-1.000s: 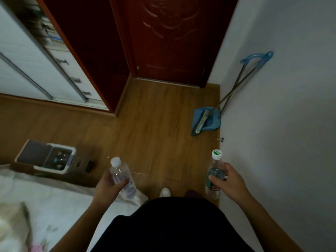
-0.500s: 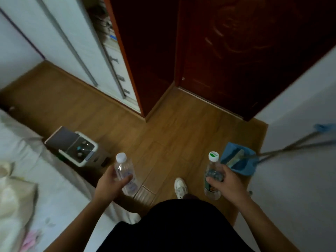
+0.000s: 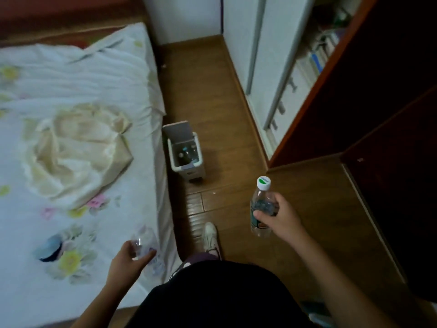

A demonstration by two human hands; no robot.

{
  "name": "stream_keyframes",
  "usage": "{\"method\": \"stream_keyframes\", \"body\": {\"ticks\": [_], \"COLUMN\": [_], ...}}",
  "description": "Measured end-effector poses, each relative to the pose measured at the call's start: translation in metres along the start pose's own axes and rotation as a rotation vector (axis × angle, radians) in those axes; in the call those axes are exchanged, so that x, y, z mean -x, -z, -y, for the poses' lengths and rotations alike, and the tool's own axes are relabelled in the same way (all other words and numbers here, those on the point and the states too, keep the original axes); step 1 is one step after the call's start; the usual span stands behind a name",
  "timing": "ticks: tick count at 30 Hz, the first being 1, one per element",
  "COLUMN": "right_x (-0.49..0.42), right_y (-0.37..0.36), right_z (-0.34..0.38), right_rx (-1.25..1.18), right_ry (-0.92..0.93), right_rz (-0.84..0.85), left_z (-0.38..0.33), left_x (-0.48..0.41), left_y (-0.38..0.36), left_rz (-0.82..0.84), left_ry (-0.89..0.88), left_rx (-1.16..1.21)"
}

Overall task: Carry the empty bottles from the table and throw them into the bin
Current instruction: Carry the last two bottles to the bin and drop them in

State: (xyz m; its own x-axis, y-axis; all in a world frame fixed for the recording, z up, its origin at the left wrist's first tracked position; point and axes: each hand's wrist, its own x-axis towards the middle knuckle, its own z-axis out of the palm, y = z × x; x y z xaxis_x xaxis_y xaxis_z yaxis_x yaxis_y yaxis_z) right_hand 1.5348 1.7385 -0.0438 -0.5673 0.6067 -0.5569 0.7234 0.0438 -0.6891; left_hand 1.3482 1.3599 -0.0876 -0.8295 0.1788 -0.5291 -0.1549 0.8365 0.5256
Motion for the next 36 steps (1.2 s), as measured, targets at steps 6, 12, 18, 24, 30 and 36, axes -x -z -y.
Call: {"method": "stream_keyframes", "body": {"ticks": [6,12,18,24,30,36], "right_x": [-0.07,-0.12,-0.168,-0.233,-0.313,-0.388], "right_y": [-0.017,-0.026,-0.015,-0.005,-0.018,-0.05], "right_z": [0.052,0.078,0.102,0.141,0.214,0.288], "right_rx": [0.093,0.121,0.085,0.104,0.185,0.346], "right_ry": [0.007,-0.057,-0.131,-0.126,-0.023,0.113], "right_rz": [0.074,0.06,0.025,0.058,0.158,0.367], "left_z": [-0.016,-0.069,-0.143,-0.203,-0.23,-0.252], "left_x": [-0.044,-0.124,-0.199,-0.257,-0.296,-0.324], "left_y": [0.013,0.036,0.063,0.077,0.085,0.092], "left_rz": [-0.084,-0.054,-0.032,-0.033,-0.068,-0.182], "left_ry": [0.12,0.037,-0.07,-0.103,0.011,0.134], "left_rx": [0.094,0.108,0.079,0.119,0.167,0.224]}}
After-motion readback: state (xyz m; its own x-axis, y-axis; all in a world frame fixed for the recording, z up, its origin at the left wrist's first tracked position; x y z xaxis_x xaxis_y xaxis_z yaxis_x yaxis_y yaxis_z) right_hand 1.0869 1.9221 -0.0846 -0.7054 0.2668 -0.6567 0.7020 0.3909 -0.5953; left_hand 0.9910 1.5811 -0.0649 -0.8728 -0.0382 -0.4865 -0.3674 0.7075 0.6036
